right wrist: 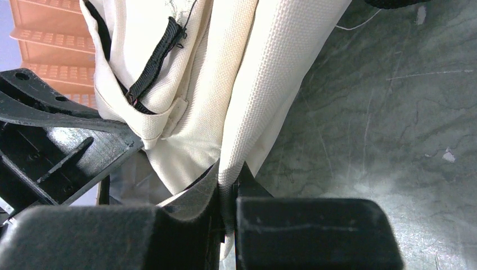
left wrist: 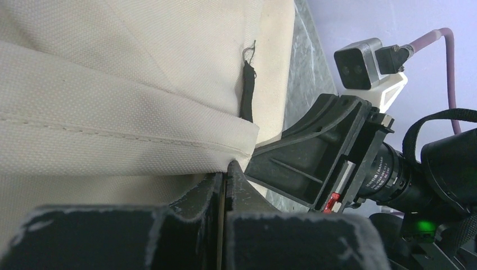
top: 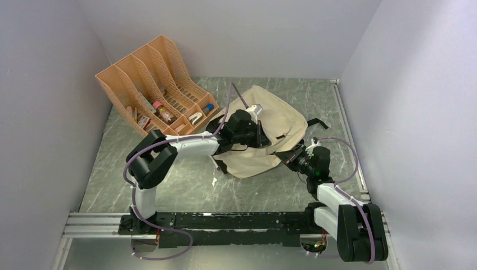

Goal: Pack the student bag
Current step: Zip the student bag at the center of the board.

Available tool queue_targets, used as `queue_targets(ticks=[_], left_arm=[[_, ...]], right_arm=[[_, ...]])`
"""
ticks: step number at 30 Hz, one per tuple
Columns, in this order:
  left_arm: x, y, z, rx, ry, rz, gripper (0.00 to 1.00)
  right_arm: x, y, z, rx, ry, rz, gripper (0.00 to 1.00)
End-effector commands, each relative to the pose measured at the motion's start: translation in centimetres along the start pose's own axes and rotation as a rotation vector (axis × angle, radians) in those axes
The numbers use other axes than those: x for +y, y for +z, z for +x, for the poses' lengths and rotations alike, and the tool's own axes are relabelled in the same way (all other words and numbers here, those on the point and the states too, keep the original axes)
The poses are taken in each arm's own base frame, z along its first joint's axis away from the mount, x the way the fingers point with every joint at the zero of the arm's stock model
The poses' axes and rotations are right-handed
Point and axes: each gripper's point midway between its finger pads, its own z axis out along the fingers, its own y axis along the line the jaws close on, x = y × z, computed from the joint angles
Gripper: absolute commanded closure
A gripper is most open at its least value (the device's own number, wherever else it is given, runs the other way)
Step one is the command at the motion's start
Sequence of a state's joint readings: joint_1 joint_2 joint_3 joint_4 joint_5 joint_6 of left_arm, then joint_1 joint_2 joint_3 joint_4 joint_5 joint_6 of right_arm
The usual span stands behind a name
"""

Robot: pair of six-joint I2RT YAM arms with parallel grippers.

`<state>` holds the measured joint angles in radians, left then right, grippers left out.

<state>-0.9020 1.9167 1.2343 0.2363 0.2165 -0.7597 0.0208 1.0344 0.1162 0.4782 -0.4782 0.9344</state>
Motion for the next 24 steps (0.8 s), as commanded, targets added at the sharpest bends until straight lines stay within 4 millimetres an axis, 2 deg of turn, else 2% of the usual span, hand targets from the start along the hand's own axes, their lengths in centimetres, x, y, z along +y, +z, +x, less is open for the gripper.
queue_targets(ticks=[1, 3, 6, 9, 12, 16, 22, 24], left_arm=[[-4.0, -0.7, -3.2, -0.076, 0.068, 0.137, 0.95], [-4.1, -0.5, -3.6, -0.075, 0.064, 0.144, 0.95], [-4.2, -0.4, -4.2, -0.078, 0.071, 0.144, 0.95], [-4.3, -0.5, -4.1, -0.073, 0.072, 0.148, 0.95], [-4.0, -0.5, -3.9, -0.07, 0.066, 0.147, 0.95], [-3.5, -0.6, -3.5, -0.064, 0.057, 0.139, 0.95], [-3.9, -0.8, -3.9, -0.066, 0.063, 0.154, 0.95], [-3.9, -0.9, -3.7, -0.058, 0.068, 0.158, 0.95]], right_arm=[[0.7, 0.0, 0.0, 0.019, -0.033, -0.025, 0.96], [0.8, -0.1, 0.0, 0.02, -0.038, -0.031, 0.89], [1.1, -0.1, 0.0, 0.019, -0.036, -0.041, 0.64], [1.6, -0.2, -0.1, 0.015, -0.021, -0.066, 0.5], [2.1, -0.2, -0.3, 0.01, -0.002, -0.084, 0.45], [2.9, -0.4, -0.5, -0.01, 0.01, -0.122, 0.45], [3.1, -0.5, -0.8, -0.041, 0.056, -0.14, 0.37], [3.4, -0.4, -1.2, -0.055, 0.067, -0.153, 0.38]])
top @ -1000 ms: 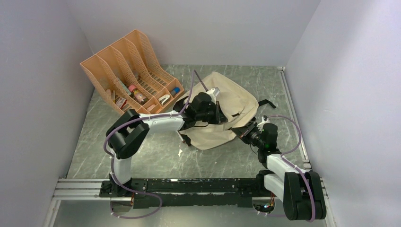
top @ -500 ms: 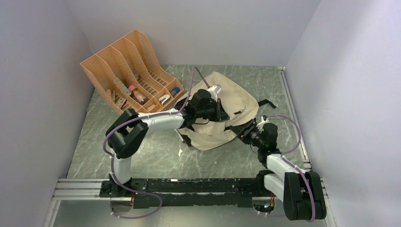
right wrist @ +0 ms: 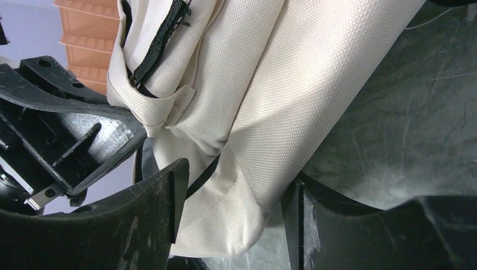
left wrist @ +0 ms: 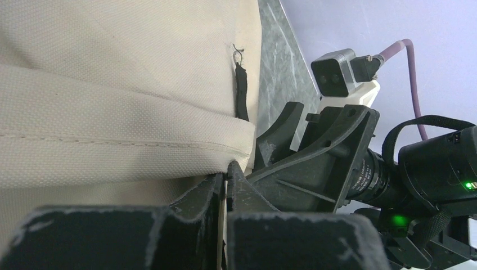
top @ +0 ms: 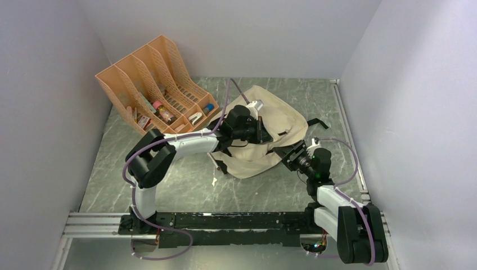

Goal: Pack the student bag
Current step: Zip the student bag at the center of the board.

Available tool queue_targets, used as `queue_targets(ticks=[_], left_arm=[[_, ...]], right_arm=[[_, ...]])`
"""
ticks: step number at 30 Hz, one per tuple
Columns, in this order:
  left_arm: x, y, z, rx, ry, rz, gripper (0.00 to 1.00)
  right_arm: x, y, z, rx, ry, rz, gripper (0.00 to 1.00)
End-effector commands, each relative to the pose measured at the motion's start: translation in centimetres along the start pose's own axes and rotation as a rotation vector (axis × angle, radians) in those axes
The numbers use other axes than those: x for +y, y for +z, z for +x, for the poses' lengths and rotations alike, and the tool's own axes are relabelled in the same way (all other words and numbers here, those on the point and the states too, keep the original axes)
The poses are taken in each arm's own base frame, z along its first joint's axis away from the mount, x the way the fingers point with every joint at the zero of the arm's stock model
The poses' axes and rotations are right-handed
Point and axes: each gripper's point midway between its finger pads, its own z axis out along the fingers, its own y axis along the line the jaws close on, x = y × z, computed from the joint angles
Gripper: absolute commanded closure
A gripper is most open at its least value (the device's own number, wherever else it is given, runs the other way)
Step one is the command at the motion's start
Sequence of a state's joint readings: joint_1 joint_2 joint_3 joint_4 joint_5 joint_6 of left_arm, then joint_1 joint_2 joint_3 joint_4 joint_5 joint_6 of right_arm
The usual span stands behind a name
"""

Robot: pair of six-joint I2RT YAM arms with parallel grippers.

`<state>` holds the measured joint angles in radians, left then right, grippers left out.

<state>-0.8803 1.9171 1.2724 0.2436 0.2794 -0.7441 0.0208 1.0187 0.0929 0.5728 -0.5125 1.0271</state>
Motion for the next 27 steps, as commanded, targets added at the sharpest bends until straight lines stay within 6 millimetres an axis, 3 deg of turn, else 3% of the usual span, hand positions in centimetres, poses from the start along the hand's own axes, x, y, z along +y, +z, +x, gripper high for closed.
queue_targets(ticks=[1, 7, 10, 12, 16, 18, 21, 27], left_arm=[[-2.6, -0.5, -2.1, -0.05, 0.052, 0.096, 0.95], [-1.8, -1.1, -1.0, -0.033, 0.048, 0.085, 0.95], [-1.3, -1.4, -0.8, -0.037, 0.047, 0.065, 0.95], [-0.7, -1.6, -0.8, -0.034, 0.041, 0.037, 0.88], [0.5, -2.2, -0.8, -0.031, 0.032, -0.029, 0.55], [0.3, -2.9, -0.8, -0.027, 0.03, -0.042, 0.45], [-0.2, -4.0, -0.5, -0.021, 0.02, -0.043, 0.4], [-0.6, -5.7, 2.1, 0.004, 0.034, -0.072, 0.43]], right_arm=[[1.8, 0.2, -1.1, -0.042, 0.015, -0.074, 0.4], [2.4, 0.9, -1.7, -0.041, 0.036, -0.088, 0.75], [2.9, 0.8, -1.8, -0.044, 0.042, -0.114, 0.88], [3.3, 0.6, -1.8, -0.051, 0.041, -0.137, 0.95], [4.4, 0.0, -1.8, -0.066, 0.028, -0.201, 1.0], [4.7, -0.2, -1.8, -0.071, 0.028, -0.222, 1.0], [4.6, -0.2, -1.7, -0.072, 0.03, -0.219, 1.0], [4.1, -0.2, -1.7, -0.08, 0.034, -0.202, 1.0]])
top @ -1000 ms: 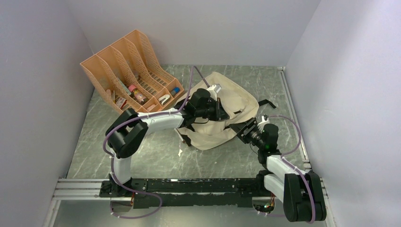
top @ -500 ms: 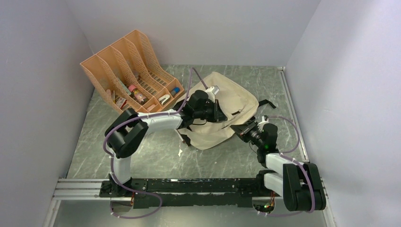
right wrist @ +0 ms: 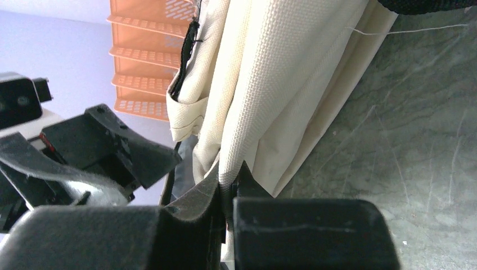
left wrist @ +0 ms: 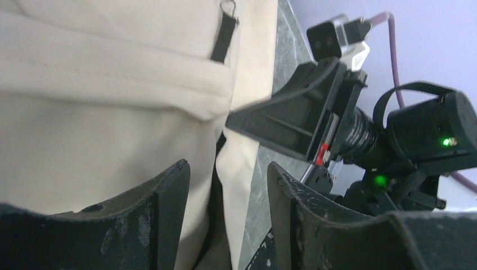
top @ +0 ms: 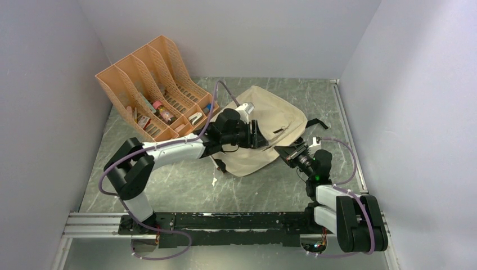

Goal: Pack the student bag
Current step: Zip the student bag at the center of the board.

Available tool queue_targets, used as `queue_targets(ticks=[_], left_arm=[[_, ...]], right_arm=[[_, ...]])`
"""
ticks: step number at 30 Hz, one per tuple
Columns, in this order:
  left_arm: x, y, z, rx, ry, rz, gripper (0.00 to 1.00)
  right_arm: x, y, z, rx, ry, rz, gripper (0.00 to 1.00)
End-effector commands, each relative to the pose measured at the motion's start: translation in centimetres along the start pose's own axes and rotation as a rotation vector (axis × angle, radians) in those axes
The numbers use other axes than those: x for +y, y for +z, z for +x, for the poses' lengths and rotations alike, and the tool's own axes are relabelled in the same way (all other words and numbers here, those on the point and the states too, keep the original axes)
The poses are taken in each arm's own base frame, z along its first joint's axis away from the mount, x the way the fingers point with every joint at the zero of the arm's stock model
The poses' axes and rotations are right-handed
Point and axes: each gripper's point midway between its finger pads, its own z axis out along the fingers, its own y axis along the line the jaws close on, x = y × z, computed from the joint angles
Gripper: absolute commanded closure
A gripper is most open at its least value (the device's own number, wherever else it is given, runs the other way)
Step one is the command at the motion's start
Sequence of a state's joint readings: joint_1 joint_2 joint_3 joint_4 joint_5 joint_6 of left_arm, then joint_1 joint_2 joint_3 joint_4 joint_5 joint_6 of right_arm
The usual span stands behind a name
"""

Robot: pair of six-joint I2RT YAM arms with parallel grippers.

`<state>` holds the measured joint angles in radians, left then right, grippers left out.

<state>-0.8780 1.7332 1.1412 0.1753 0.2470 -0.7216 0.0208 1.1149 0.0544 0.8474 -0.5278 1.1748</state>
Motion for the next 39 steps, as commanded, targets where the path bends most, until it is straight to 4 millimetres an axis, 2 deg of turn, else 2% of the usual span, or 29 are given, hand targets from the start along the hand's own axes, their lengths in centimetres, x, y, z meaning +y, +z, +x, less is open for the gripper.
queue_targets(ticks=[1, 4, 10, 16, 19, 24, 29, 36, 39], left_arm=[[0.0, -1.2, 2.4, 0.022, 0.019, -0.045, 0.43], [0.3, -1.6, 3.4, 0.024, -0.005, -0.051, 0.45], [-0.8, -1.9, 4.2, 0.005, 0.009, -0.04, 0.53], [-0.1, -1.7, 6.8, 0.005, 0.087, -0.104, 0.88], [1.3, -1.4, 8.7, 0.024, 0.118, -0.154, 0.95], [2.6, -1.2, 10.1, 0.03, 0.122, -0.181, 0.86], [3.1, -1.1, 9.8, 0.025, 0.128, -0.216, 0.64], [0.7, -2.3, 7.0, -0.023, 0.143, -0.179, 0.42], [0.1, -2.7, 5.7, -0.028, 0.124, -0.146, 0.38]], right_arm=[[2.1, -0.1, -0.7, -0.034, -0.043, -0.091, 1.0], [2.6, -0.3, -0.8, -0.042, -0.041, -0.119, 1.0], [3.9, -0.7, -1.0, -0.062, -0.019, -0.174, 1.0], [4.9, -0.8, -1.3, -0.065, 0.006, -0.207, 1.0], [5.3, -0.9, -1.3, -0.064, 0.02, -0.222, 1.0], [5.6, -1.0, -1.2, -0.055, 0.034, -0.235, 1.0], [5.4, -1.0, -1.1, -0.051, 0.036, -0.226, 1.0], [4.8, -0.9, -0.9, -0.046, 0.032, -0.206, 1.0], [4.8, -0.8, -0.9, -0.045, 0.03, -0.202, 1.0]])
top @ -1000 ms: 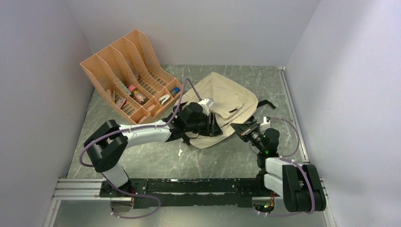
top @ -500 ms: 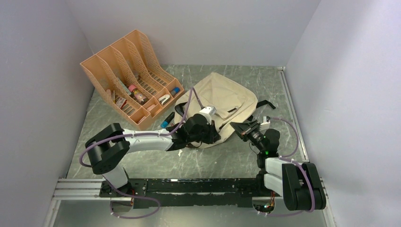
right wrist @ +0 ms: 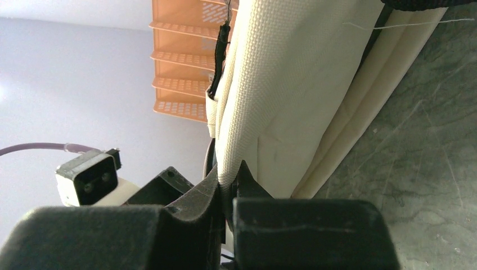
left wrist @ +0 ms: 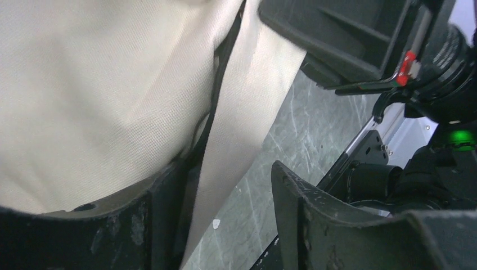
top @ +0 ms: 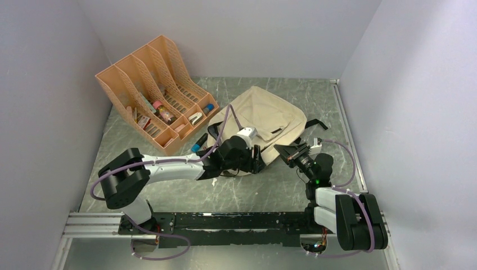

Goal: Pack the student bag
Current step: Zip the student bag at the center of the board.

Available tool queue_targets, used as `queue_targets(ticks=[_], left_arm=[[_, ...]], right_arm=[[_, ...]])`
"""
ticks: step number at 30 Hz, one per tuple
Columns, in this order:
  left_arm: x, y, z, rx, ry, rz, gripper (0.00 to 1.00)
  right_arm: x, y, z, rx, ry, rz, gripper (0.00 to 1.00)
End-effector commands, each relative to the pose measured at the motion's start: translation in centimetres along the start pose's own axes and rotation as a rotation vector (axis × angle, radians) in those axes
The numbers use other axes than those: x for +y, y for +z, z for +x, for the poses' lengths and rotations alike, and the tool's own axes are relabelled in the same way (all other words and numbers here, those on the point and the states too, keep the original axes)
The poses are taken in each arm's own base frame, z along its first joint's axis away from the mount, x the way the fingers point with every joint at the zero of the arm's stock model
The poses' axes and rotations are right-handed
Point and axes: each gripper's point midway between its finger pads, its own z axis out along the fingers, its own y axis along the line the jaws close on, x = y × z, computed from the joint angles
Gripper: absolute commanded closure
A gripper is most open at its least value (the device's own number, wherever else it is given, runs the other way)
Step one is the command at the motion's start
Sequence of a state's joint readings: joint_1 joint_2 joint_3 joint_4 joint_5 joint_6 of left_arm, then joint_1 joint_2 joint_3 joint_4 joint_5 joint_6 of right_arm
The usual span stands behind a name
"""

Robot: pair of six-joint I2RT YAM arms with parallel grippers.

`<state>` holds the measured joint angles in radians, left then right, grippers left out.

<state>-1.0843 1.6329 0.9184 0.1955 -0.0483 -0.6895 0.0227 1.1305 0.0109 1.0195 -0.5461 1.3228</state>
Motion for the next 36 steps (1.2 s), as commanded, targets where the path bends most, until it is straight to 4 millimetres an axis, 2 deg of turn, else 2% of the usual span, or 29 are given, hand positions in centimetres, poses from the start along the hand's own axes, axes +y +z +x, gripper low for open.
queue_targets(ticks=[1, 7, 17, 31, 36], left_arm=[[-0.5, -1.1, -3.3, -0.038, -0.009, 0.026, 0.36], [-0.2, -0.7, -5.0, -0.031, -0.103, 0.129, 0.32], [-1.2, -0.2, -6.8, -0.01, -0.113, 0.235, 0.33], [-1.3, 1.1, -6.6, 0.022, -0.128, 0.268, 0.42], [-1.8, 1.3, -6.9, 0.019, -0.134, 0.299, 0.49]], right_arm=[[2.8, 0.0, -0.7, -0.024, -0.062, -0.106, 1.0], [2.6, 0.0, -0.6, -0.019, -0.062, -0.099, 1.0], [2.5, 0.2, -0.6, -0.012, -0.069, -0.088, 1.0], [2.4, 0.3, -0.6, -0.002, -0.074, -0.081, 1.0], [2.3, 0.2, -0.5, -0.004, -0.073, -0.077, 1.0]])
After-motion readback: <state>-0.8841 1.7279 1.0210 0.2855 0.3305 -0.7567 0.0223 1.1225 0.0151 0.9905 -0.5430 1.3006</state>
